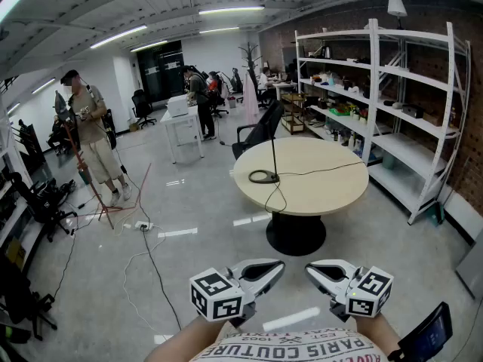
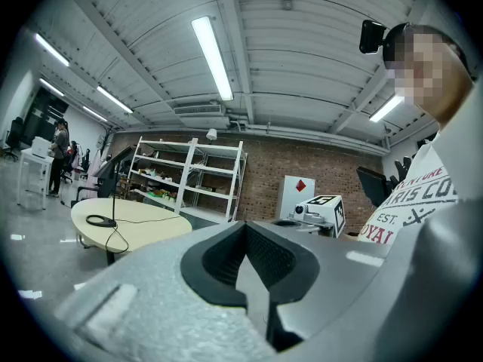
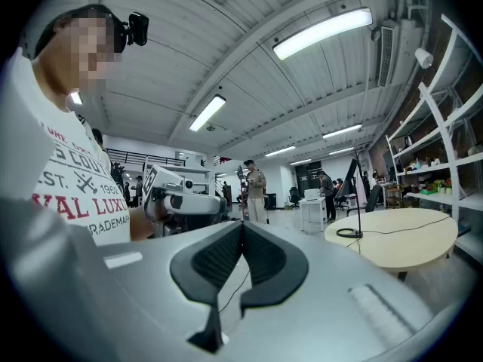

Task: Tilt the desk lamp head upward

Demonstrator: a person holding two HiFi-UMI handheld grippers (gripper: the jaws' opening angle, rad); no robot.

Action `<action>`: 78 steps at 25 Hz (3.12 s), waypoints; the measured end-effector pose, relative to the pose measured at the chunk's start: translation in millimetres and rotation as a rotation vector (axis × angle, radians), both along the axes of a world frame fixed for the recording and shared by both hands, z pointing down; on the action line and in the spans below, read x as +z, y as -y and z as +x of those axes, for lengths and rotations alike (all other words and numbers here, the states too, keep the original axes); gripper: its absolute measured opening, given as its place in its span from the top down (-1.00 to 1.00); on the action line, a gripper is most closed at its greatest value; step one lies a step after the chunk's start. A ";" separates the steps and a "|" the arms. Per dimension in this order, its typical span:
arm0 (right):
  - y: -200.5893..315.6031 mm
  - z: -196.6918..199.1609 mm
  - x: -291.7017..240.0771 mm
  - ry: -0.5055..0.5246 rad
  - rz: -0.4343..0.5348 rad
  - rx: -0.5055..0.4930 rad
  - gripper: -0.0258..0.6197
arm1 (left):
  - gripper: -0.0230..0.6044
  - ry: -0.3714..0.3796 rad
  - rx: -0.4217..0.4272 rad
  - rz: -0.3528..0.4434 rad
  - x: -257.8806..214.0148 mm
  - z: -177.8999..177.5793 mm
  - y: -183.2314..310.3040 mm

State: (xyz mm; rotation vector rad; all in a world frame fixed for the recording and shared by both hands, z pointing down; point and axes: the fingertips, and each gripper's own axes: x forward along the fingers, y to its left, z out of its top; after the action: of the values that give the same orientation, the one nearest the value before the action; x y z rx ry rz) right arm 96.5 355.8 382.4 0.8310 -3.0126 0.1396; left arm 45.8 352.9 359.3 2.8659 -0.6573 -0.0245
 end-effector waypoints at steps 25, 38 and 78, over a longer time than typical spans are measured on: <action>7.7 13.6 2.9 0.067 -0.041 0.028 0.90 | 0.92 -0.020 0.008 -0.064 9.0 10.0 -3.4; 60.5 8.5 30.9 0.063 -0.093 0.034 0.90 | 0.92 -0.068 0.031 -0.136 33.2 10.0 54.3; 488.6 -32.7 77.6 0.050 -0.190 0.232 0.90 | 0.92 -0.312 0.085 -0.292 43.2 -79.0 522.3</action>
State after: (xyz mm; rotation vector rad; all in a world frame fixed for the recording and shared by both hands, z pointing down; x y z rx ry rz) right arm 63.7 -132.8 460.0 1.1664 -2.8768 0.4478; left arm -33.1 -169.5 402.5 2.5305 -0.4351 -0.3269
